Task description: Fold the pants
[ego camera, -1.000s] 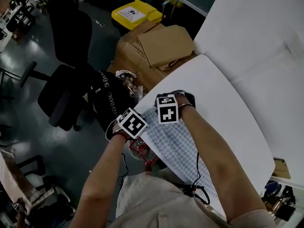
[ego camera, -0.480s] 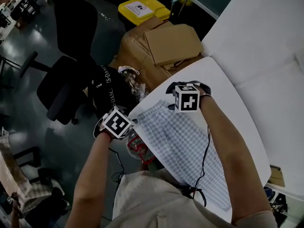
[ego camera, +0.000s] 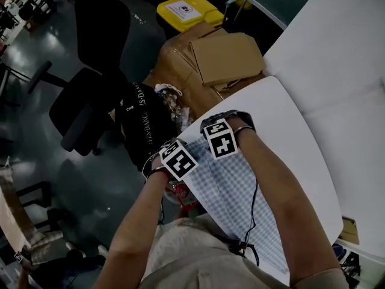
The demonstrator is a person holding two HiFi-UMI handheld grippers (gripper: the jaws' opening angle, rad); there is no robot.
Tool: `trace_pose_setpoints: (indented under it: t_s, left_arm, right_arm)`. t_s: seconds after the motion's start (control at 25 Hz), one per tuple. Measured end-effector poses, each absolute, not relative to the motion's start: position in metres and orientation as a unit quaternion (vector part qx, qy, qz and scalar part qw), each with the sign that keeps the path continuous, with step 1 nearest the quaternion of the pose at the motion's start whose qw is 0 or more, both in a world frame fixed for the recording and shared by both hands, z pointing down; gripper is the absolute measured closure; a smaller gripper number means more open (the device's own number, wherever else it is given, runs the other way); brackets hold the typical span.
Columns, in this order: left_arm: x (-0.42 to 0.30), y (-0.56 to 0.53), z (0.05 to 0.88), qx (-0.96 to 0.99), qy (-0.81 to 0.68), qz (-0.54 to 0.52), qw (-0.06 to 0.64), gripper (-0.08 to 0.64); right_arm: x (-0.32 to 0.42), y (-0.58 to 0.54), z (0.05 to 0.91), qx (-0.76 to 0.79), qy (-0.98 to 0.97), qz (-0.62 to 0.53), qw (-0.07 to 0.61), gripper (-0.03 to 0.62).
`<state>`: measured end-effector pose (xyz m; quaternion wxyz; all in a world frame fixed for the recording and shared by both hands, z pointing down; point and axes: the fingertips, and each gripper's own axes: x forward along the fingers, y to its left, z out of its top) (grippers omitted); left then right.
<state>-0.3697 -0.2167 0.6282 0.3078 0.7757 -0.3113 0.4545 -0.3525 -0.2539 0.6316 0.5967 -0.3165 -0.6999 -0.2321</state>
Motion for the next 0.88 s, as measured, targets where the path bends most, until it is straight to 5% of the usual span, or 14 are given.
trace_pose_setpoints:
  t_s: [0.56, 0.68, 0.8, 0.88]
  left_arm:
    - [-0.372, -0.209, 0.645, 0.749, -0.327, 0.494, 0.296, 0.308]
    - [-0.369, -0.208, 0.643, 0.754, -0.330, 0.487, 0.292, 0.329]
    - [-0.361, -0.203, 0.643, 0.753, -0.336, 0.481, 0.299, 0.436]
    - [-0.360, -0.201, 0.644, 0.748, -0.344, 0.477, 0.306, 0.453]
  right_arm:
    - [-0.352, -0.251, 0.647, -0.323, -0.684, -0.212, 0.619, 0.326]
    - [-0.349, -0.247, 0.645, -0.318, -0.684, -0.209, 0.622, 0.396]
    - [-0.344, -0.243, 0.645, -0.313, -0.689, -0.207, 0.620, 0.479]
    - [-0.343, -0.241, 0.644, -0.303, -0.700, -0.210, 0.611, 0.485]
